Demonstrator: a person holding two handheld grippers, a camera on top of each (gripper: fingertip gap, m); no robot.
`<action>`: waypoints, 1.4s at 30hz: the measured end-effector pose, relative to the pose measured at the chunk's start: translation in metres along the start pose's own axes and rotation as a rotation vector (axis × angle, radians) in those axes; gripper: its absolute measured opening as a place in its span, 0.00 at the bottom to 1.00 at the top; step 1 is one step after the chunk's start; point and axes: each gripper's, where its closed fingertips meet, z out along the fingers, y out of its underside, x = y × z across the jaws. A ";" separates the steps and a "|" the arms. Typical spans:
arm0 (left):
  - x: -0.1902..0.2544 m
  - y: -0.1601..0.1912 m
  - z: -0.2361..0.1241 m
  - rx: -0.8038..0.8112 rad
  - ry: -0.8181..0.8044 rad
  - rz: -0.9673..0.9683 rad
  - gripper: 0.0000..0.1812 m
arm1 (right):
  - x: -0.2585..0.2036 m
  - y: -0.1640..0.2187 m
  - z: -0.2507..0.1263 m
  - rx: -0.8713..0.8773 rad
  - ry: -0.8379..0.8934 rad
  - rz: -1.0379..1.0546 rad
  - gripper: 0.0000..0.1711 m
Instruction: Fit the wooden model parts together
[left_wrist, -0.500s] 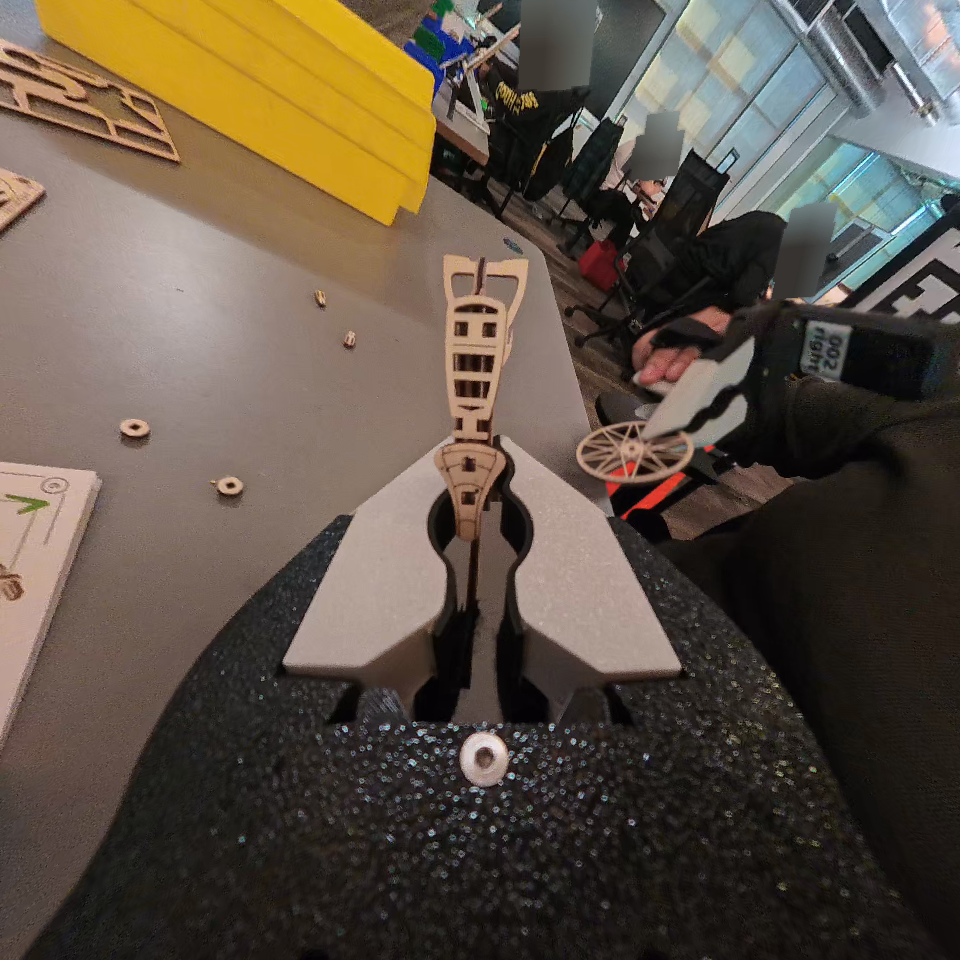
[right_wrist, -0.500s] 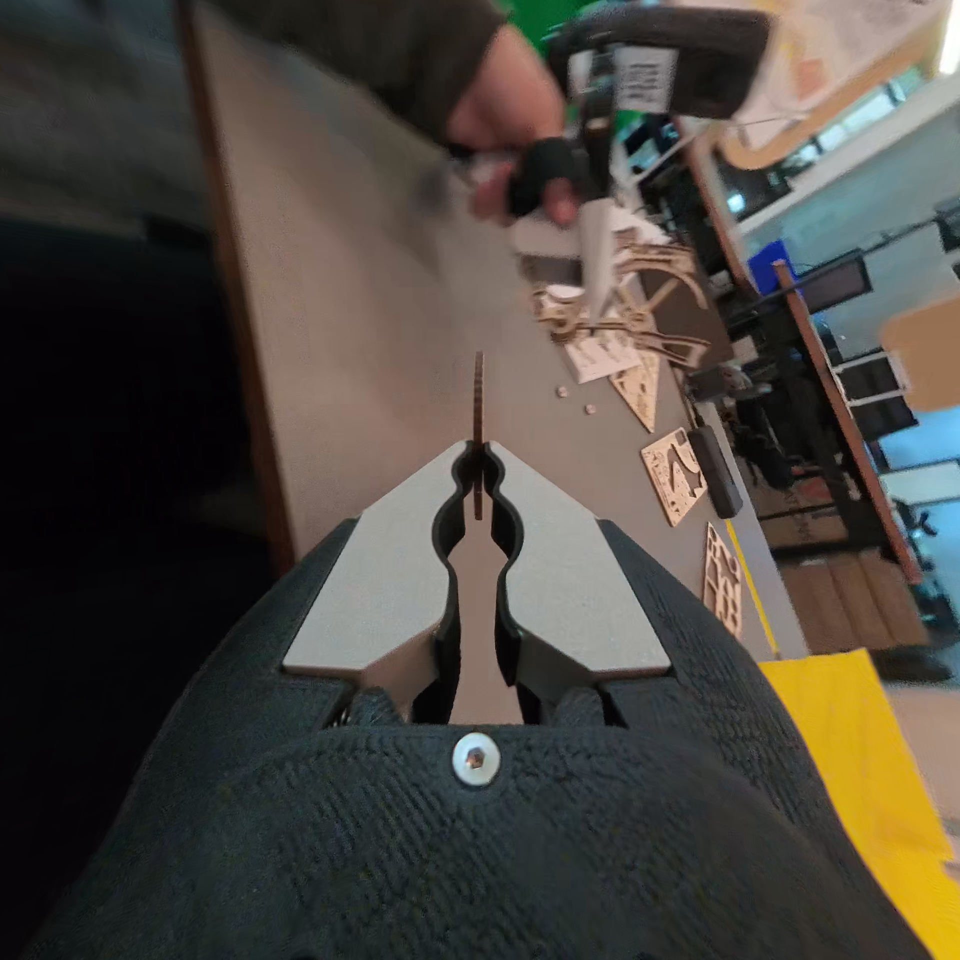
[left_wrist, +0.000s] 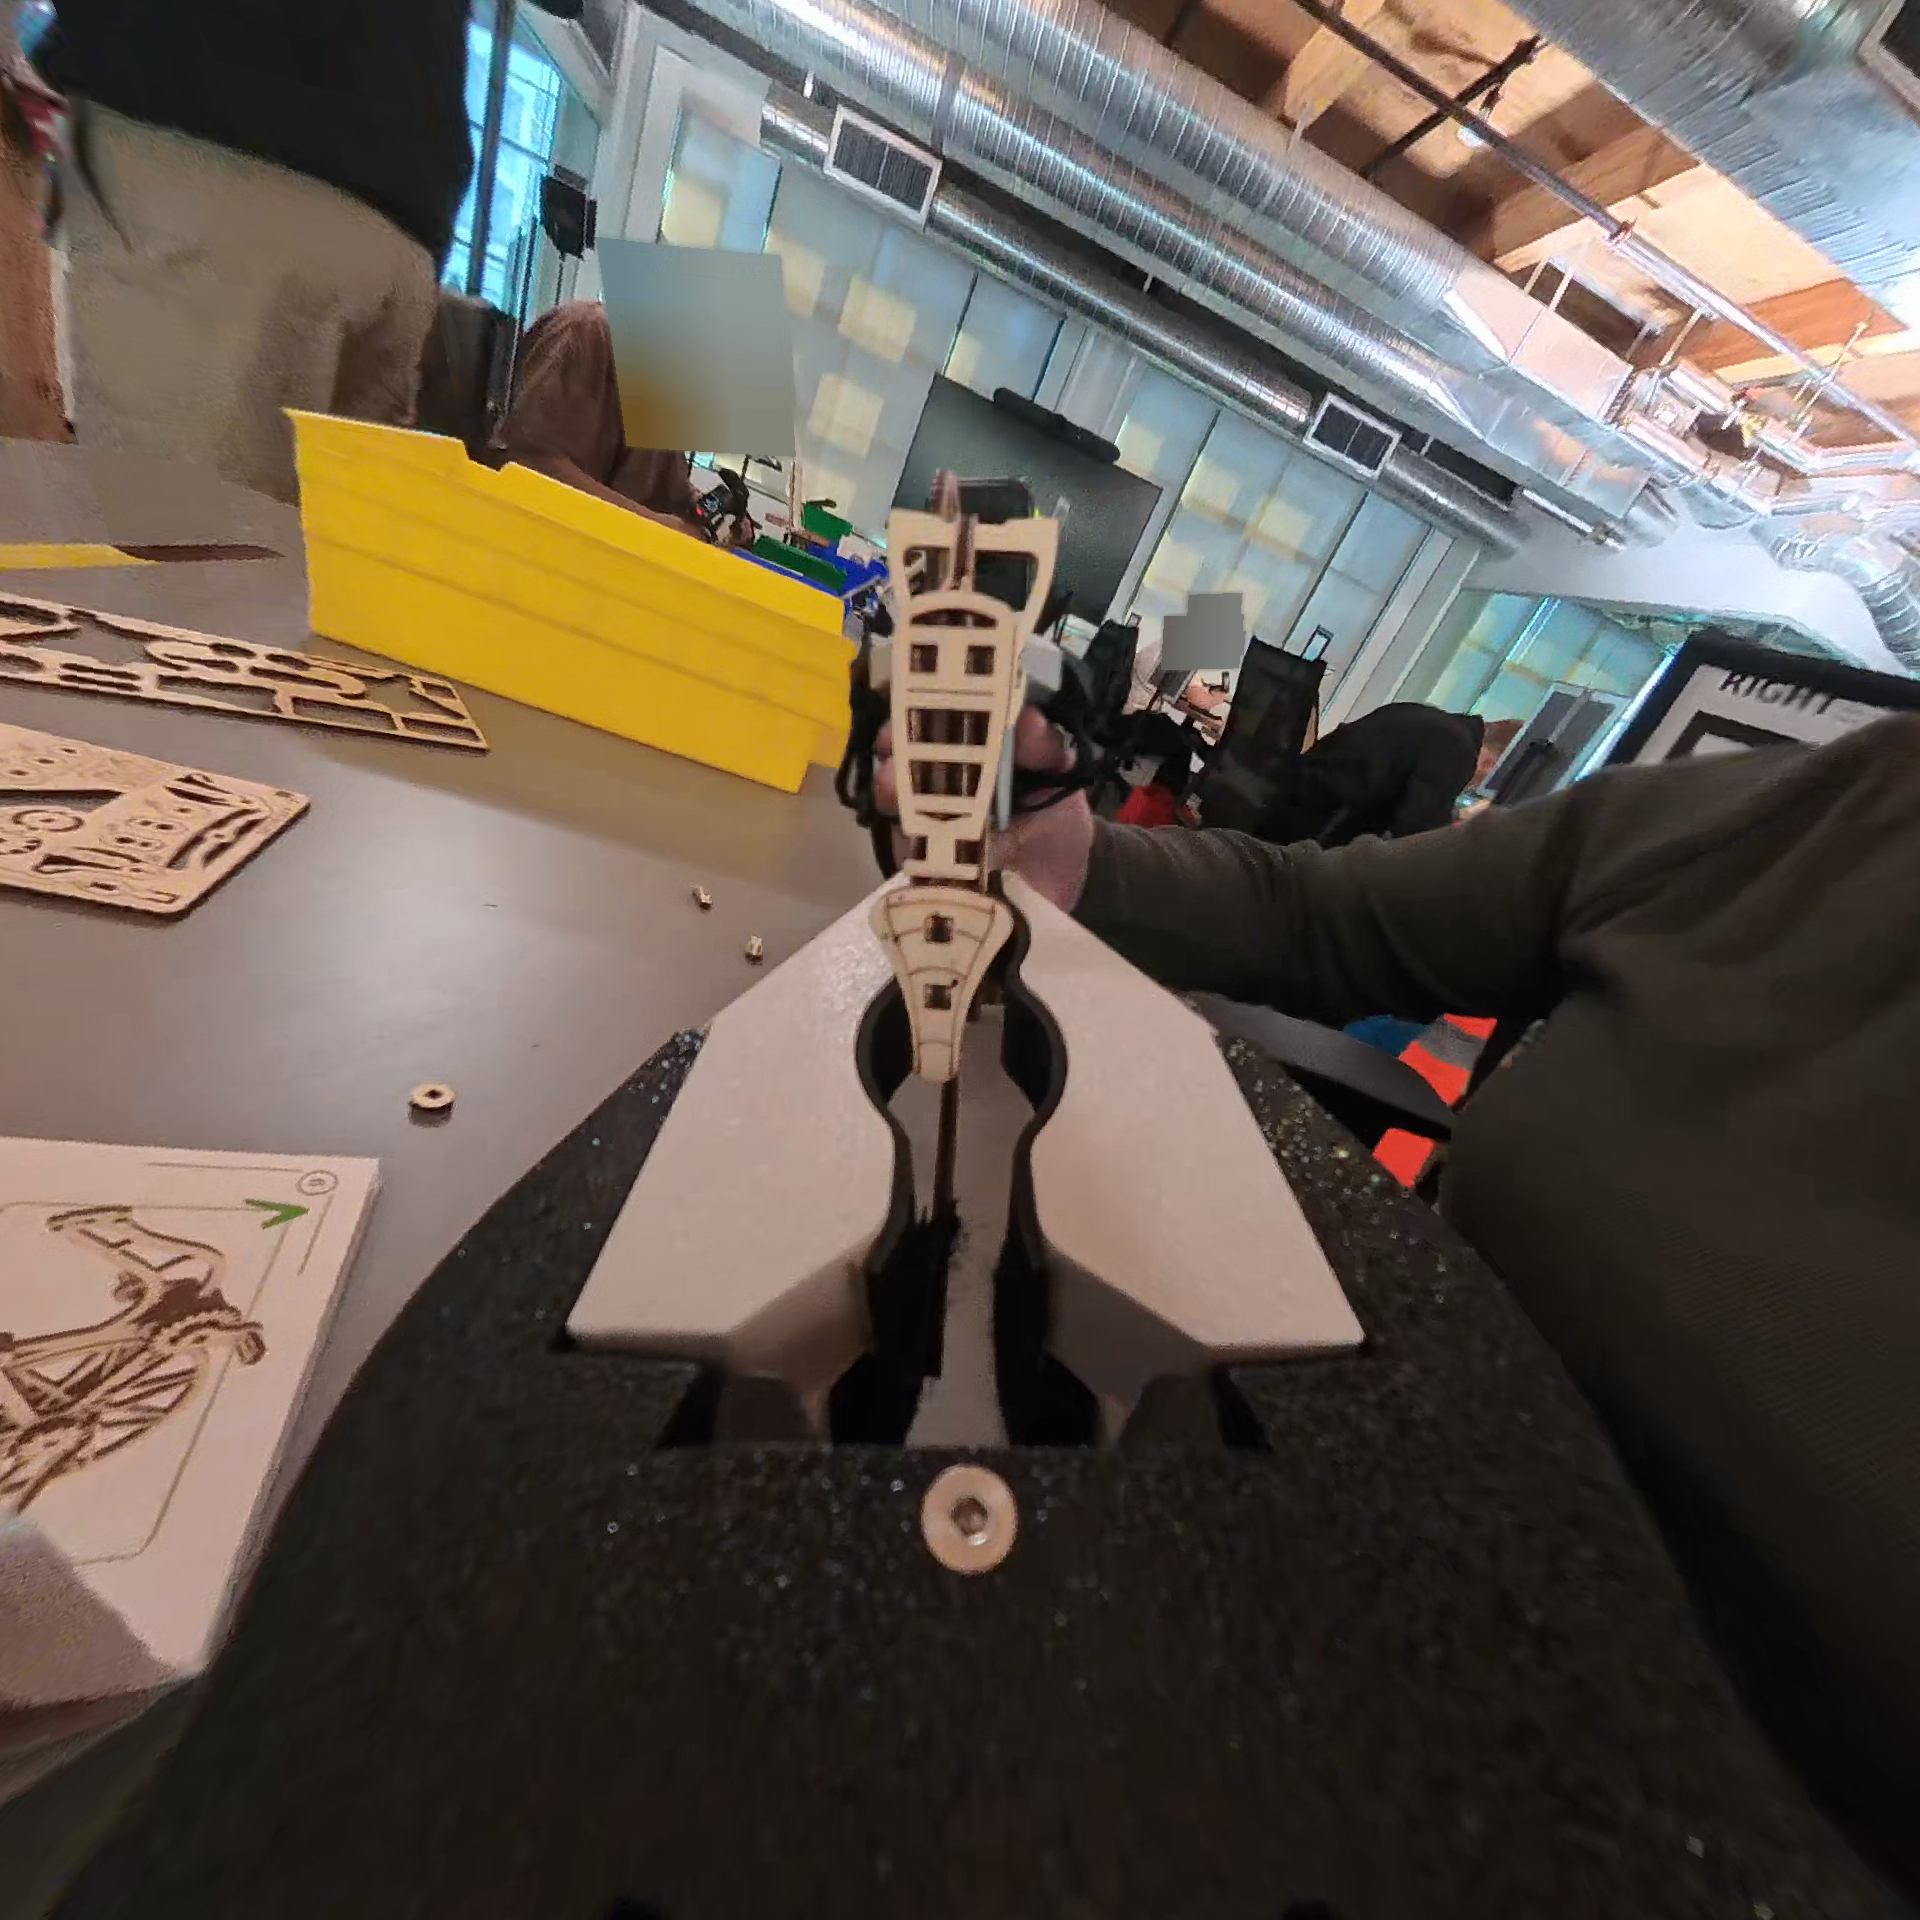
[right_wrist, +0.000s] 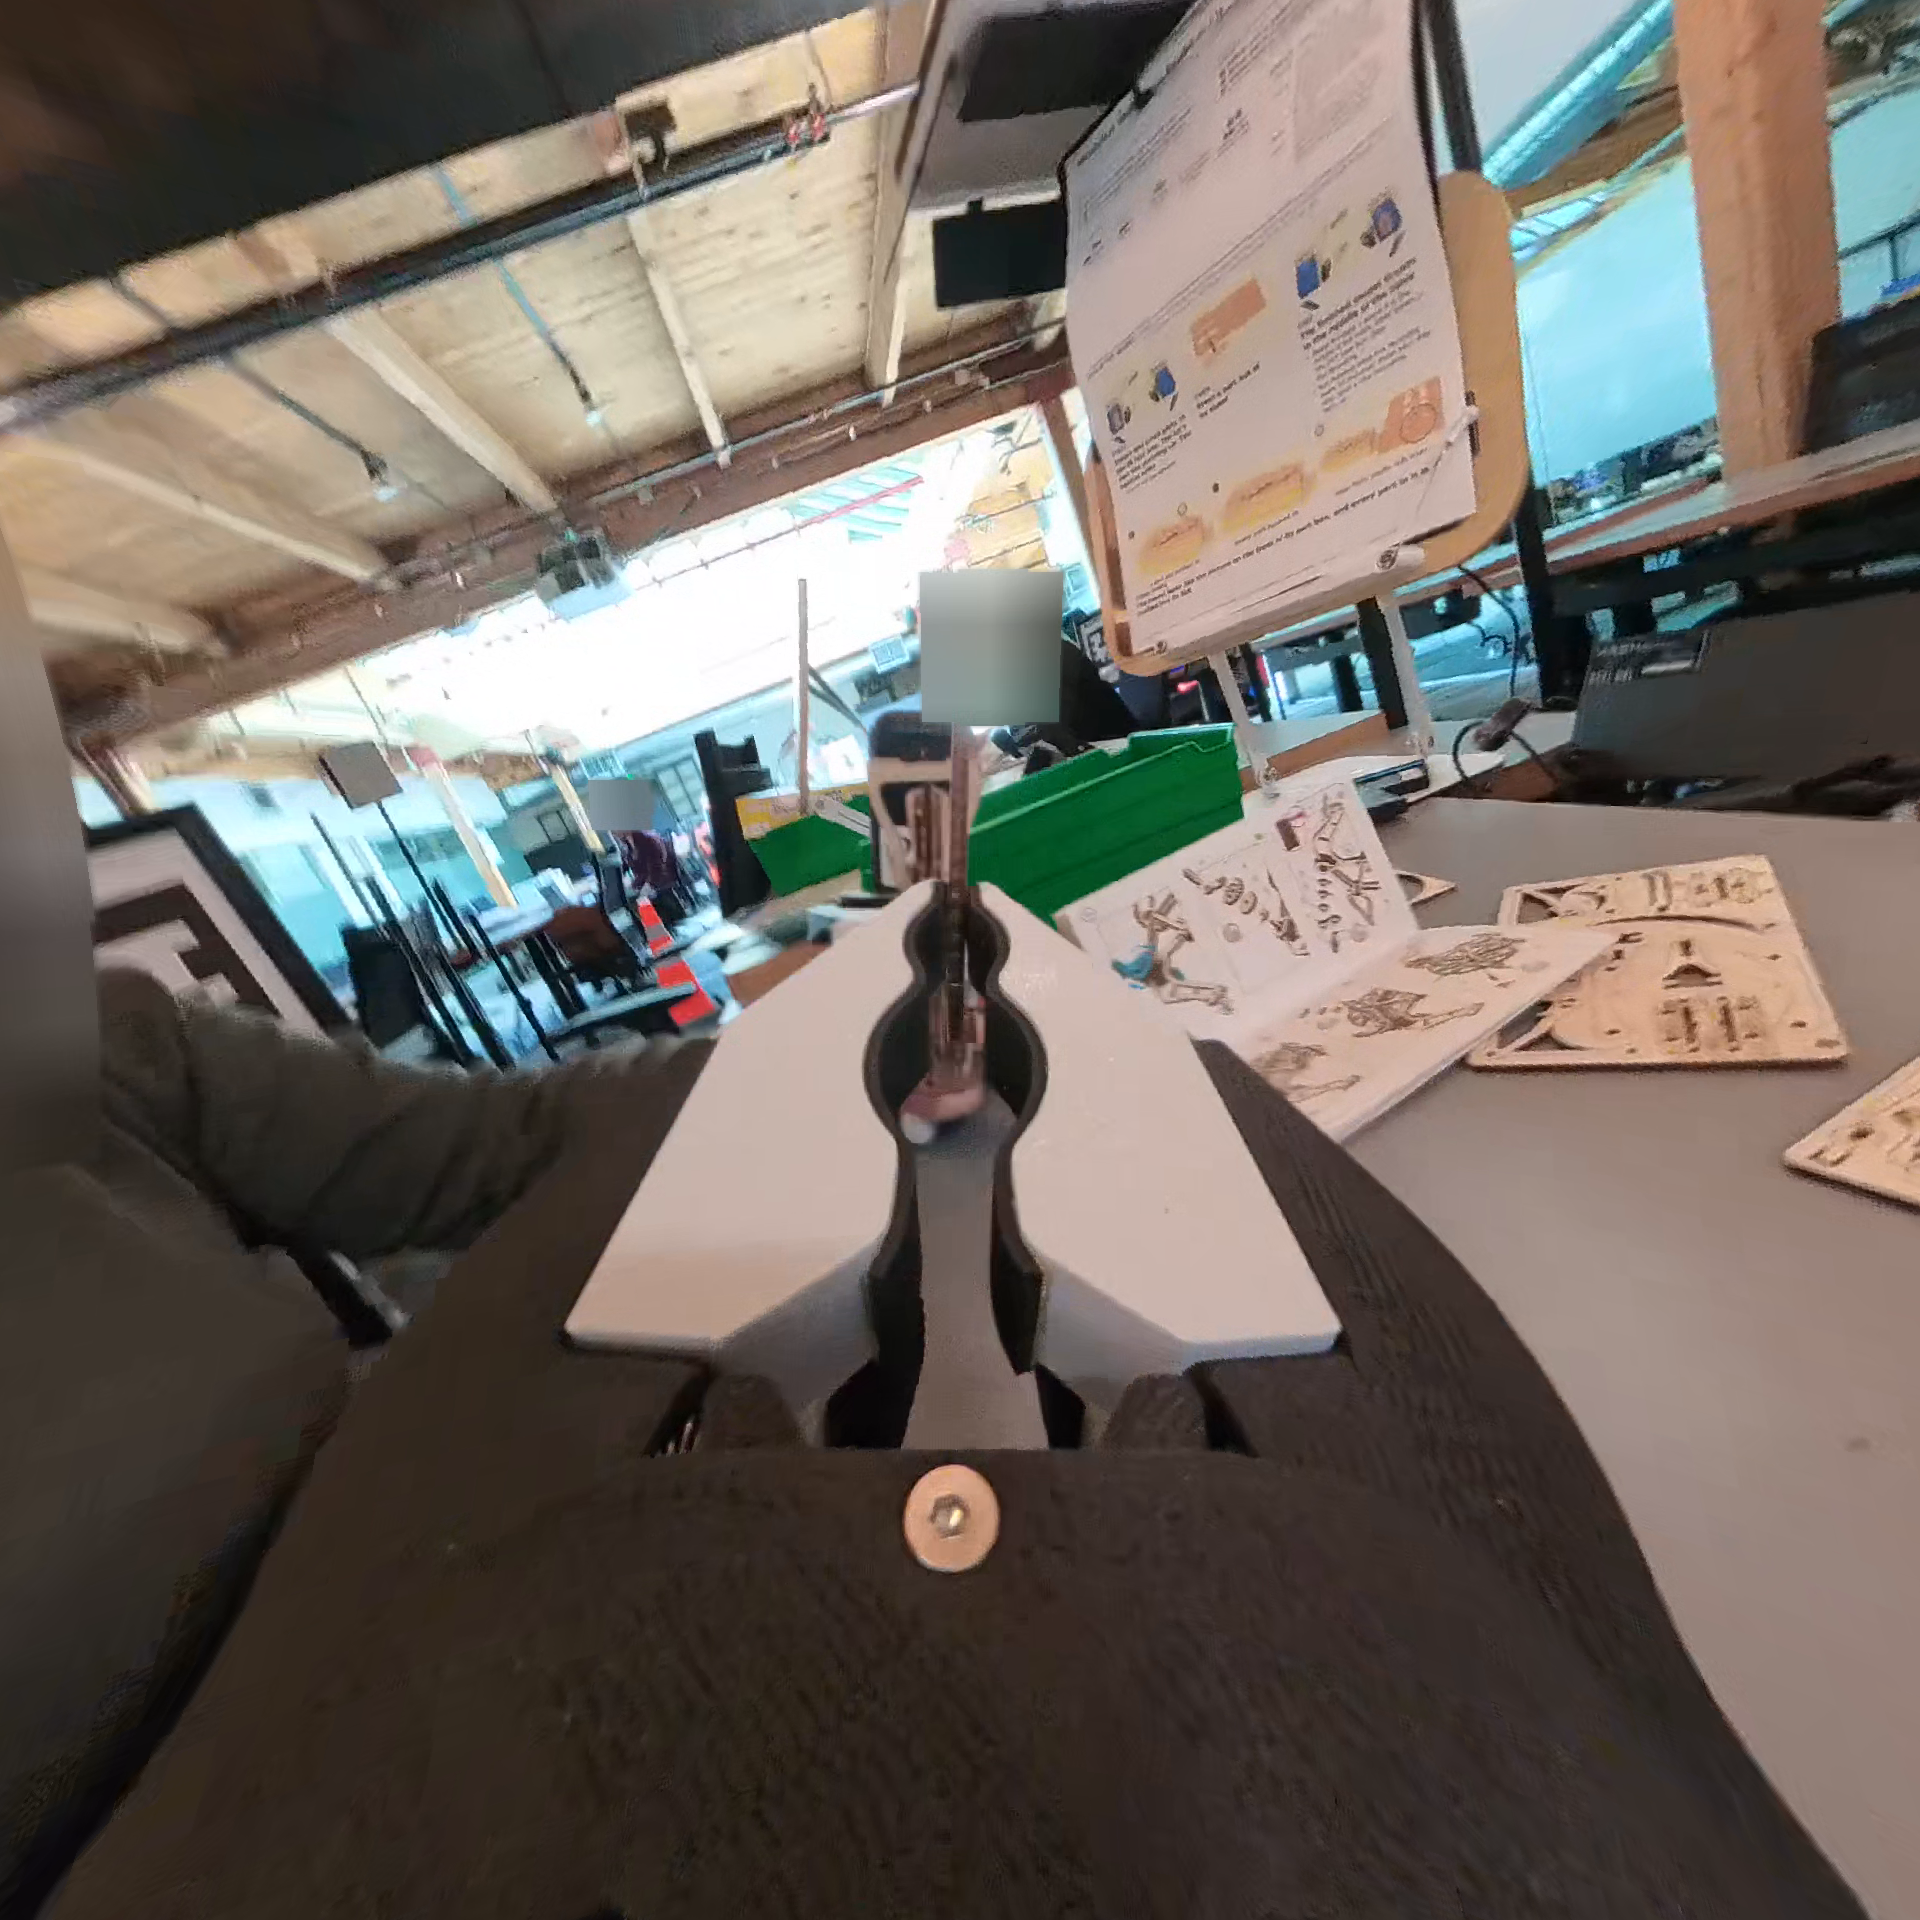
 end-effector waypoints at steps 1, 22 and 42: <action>-0.004 0.004 -0.001 -0.013 -0.014 0.018 0.04 | 0.003 0.005 -0.001 -0.003 -0.014 -0.034 0.00; 0.001 0.013 0.011 -0.029 0.011 -0.045 0.04 | -0.008 0.018 -0.002 0.041 -0.092 0.042 0.00; 0.005 0.036 0.023 -0.189 -0.033 0.047 0.04 | -0.011 0.041 0.007 -0.102 -0.089 0.026 0.00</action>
